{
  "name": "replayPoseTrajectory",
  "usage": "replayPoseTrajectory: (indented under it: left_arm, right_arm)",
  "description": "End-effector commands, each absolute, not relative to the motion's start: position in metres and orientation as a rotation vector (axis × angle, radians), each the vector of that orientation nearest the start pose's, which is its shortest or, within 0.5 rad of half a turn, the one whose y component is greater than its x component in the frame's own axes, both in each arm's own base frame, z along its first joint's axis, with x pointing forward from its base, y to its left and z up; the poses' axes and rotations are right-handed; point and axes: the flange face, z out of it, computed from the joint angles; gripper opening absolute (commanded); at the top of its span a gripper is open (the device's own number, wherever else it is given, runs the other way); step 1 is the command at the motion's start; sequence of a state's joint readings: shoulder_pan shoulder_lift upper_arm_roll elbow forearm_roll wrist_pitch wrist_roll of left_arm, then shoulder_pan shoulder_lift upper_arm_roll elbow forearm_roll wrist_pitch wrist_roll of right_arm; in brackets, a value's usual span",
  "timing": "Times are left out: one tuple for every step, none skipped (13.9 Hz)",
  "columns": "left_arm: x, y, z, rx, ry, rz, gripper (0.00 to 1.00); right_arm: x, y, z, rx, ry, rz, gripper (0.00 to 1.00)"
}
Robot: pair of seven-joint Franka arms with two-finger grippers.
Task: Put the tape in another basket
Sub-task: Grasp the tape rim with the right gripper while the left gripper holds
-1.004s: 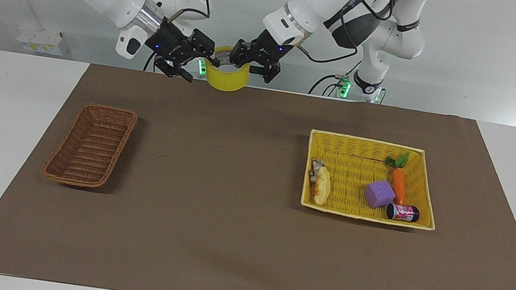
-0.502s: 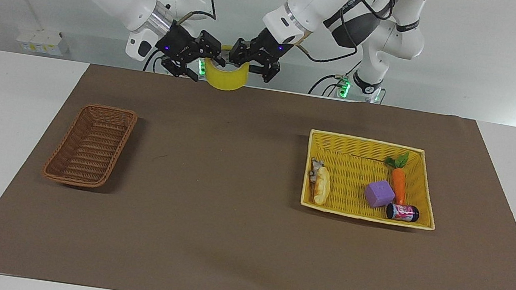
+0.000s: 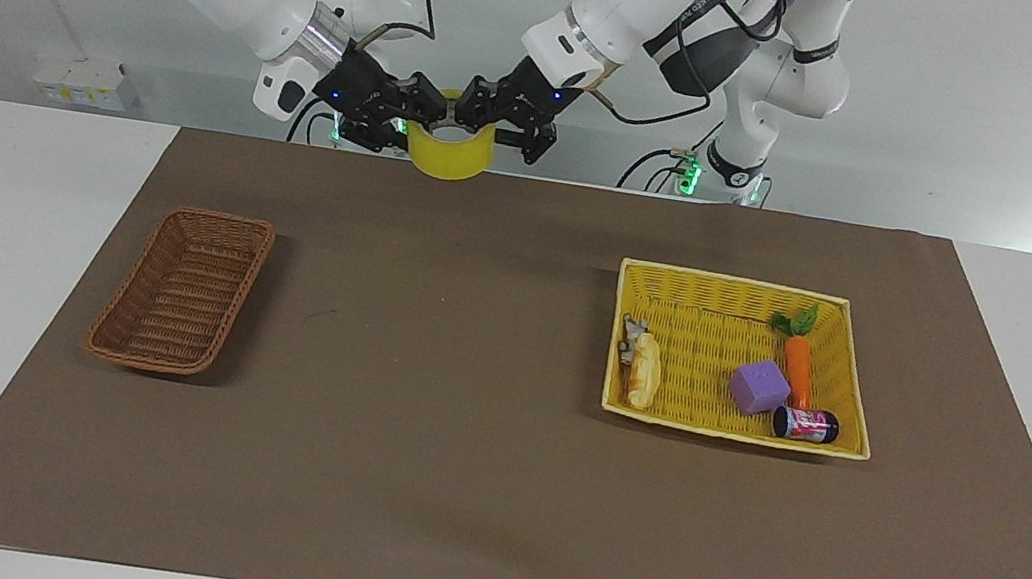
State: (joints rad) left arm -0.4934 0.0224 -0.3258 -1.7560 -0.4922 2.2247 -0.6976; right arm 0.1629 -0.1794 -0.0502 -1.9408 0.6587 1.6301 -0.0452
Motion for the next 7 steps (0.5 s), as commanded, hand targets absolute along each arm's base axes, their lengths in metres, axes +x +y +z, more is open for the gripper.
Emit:
replayPoseTrajectory:
  left_arm:
    - [0.407,-0.451,0.604,2.483,0.125,0.012,1.0]
    - [0.406,-0.452,0.605,2.481,0.126,0.01,1.0]
    - [0.402,-0.449,0.611,2.475,0.129,0.002,1.0]
    - [0.404,-0.445,0.615,2.445,0.16,-0.024,1.0]
    - [0.405,-0.439,0.626,2.399,0.196,-0.048,1.0]
    - [0.41,-0.43,0.63,2.387,0.219,-0.053,1.0]
    - [0.408,-0.423,0.635,2.401,0.204,-0.064,1.0]
  right_arm:
    - [0.481,0.109,0.573,-2.493,-0.046,0.201,0.0]
    - [0.481,0.108,0.574,-2.493,-0.045,0.2,0.0]
    - [0.481,0.108,0.573,-2.495,-0.045,0.202,0.0]
    - [0.481,0.109,0.573,-2.494,-0.042,0.202,0.0]
    - [0.481,0.109,0.573,-2.493,-0.045,0.204,0.0]
    - [0.481,0.109,0.574,-2.493,-0.046,0.202,0.0]
    - [0.481,0.108,0.574,-2.495,-0.044,0.202,0.0]
